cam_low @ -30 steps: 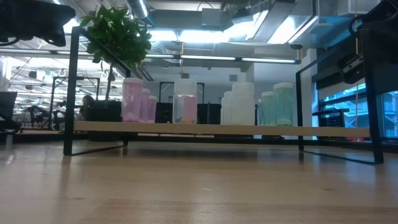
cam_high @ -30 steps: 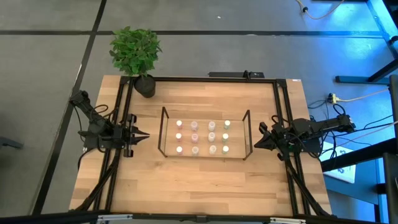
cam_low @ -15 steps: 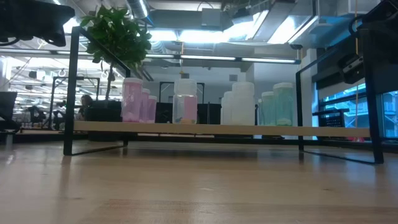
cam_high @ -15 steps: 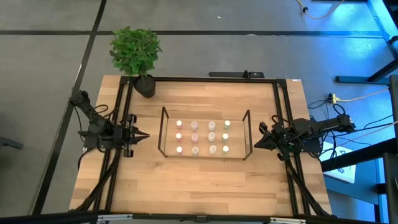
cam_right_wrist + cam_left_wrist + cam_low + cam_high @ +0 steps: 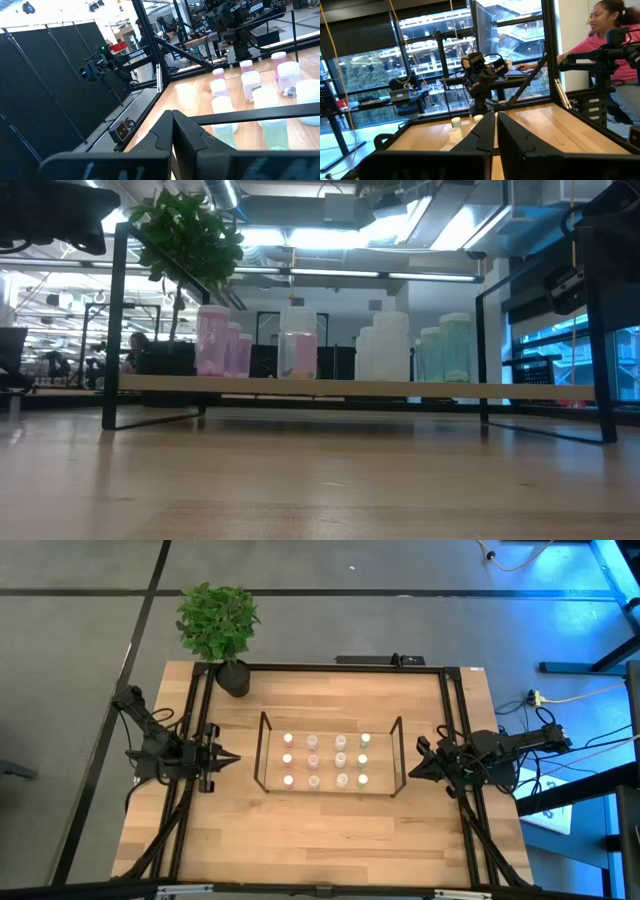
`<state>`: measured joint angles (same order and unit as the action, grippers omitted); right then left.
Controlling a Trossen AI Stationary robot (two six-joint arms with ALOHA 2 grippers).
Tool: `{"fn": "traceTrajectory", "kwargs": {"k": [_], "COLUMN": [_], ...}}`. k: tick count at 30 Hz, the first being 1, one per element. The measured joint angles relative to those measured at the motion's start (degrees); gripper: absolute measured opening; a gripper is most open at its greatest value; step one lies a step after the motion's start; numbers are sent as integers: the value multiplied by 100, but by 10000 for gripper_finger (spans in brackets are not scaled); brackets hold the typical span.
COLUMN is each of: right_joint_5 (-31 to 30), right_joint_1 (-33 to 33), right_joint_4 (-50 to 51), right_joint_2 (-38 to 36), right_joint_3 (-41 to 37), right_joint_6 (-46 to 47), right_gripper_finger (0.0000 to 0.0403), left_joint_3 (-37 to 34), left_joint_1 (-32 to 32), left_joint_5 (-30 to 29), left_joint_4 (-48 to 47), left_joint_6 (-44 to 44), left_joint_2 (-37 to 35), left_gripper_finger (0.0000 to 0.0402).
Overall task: Pick and place medicine bottles onto shelf by color
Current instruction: Return to Home Position
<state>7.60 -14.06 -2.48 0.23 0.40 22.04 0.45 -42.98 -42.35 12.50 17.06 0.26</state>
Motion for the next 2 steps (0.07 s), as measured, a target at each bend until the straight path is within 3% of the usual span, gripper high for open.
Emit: {"fn": "traceTrajectory", "kwargs": {"k": [2], "right_joint_5": [0], "right_joint_1": [2], "right_joint_4": [2], "right_joint_2": [0], "right_joint_3": [0], "right_joint_6": [0], "right_gripper_finger": [10], "left_joint_3": [0], "left_joint_1": [-2], "left_joint_5": [0], "left_joint_4": [-1], "left_joint_6": [0], "left_joint_2": [1], "left_gripper_finger": [16]}}
